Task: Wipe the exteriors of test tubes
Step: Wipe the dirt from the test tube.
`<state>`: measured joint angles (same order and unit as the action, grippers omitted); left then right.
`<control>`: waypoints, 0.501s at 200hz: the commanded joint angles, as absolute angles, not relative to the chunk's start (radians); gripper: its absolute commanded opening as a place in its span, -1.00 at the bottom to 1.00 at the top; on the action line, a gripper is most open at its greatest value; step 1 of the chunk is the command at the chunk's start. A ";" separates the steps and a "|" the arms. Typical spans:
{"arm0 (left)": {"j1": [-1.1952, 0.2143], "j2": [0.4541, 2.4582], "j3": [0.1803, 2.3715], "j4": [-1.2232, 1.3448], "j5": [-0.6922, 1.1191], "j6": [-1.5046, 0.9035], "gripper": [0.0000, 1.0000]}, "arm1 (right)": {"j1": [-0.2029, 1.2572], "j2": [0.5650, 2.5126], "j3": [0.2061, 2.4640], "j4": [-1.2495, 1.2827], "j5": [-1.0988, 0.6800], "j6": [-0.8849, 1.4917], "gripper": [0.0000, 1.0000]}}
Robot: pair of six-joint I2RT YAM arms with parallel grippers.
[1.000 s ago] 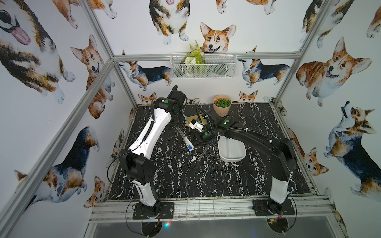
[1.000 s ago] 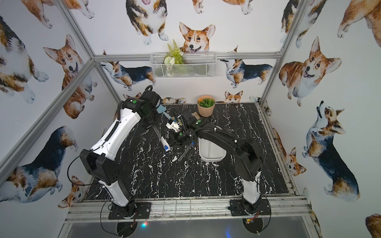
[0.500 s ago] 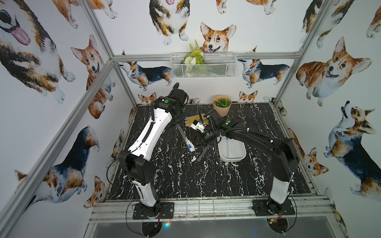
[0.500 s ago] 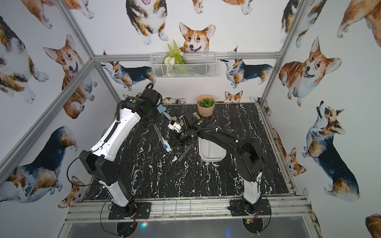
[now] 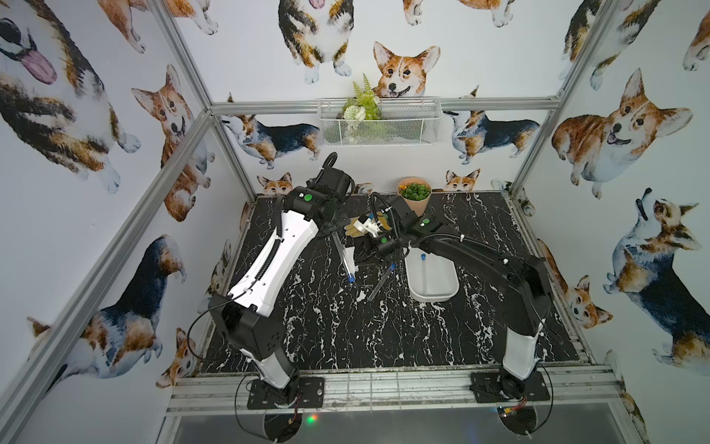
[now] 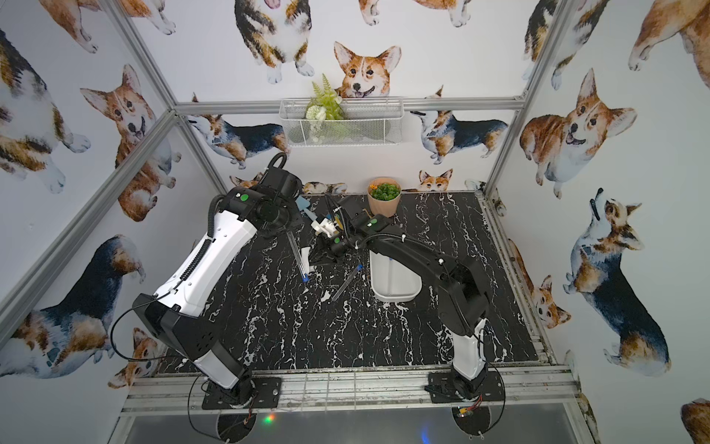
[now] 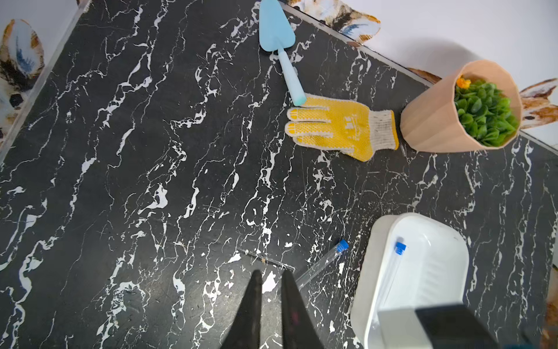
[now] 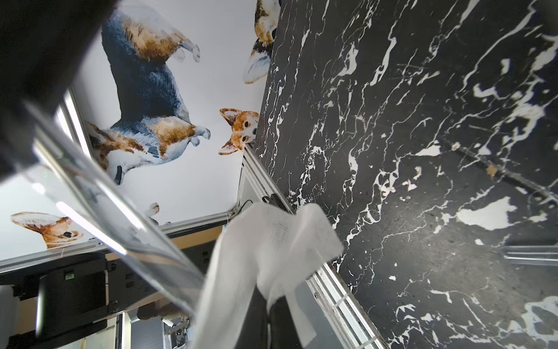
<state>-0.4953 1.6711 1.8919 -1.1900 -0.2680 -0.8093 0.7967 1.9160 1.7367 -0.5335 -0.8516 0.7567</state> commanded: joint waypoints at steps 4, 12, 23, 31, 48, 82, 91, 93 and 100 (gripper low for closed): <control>-0.539 1.651 1.886 -1.201 -0.320 -0.879 -0.78 | 0.784 1.969 1.858 -0.610 -0.919 0.707 -1.00; -0.551 1.627 1.879 -1.210 -0.333 -0.893 -0.78 | 0.781 1.988 1.905 -0.653 -0.920 0.683 -1.00; -0.554 1.614 1.864 -1.209 -0.330 -0.910 -0.78 | 0.778 2.011 1.974 -0.725 -0.922 0.653 -1.00; -0.550 1.612 1.865 -1.209 -0.328 -0.909 -0.78 | 0.776 2.020 2.012 -0.776 -0.914 0.630 -1.00; -0.534 1.627 1.899 -1.212 -0.310 -0.878 -0.78 | 0.778 2.003 1.991 -0.792 -0.894 0.633 -1.00; -0.511 1.651 1.933 -1.182 -0.312 -0.818 -0.79 | 0.792 1.894 1.825 -0.749 -0.859 0.654 -1.00; -0.501 1.652 1.935 -1.168 -0.303 -0.814 -0.78 | 0.794 1.864 1.786 -0.752 -0.853 0.653 -1.00; -0.498 1.653 1.938 -1.168 -0.300 -0.813 -0.78 | 0.793 1.856 1.777 -0.752 -0.850 0.652 -1.00; -0.492 1.652 1.947 -1.168 -0.293 -0.813 -0.79 | 0.794 1.833 1.748 -0.748 -0.844 0.652 -1.00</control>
<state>-0.5102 1.6478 1.9259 -1.1908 -0.2928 -0.8360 0.7895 1.8996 1.8187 -0.7330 -0.8680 0.6674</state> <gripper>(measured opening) 0.145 0.050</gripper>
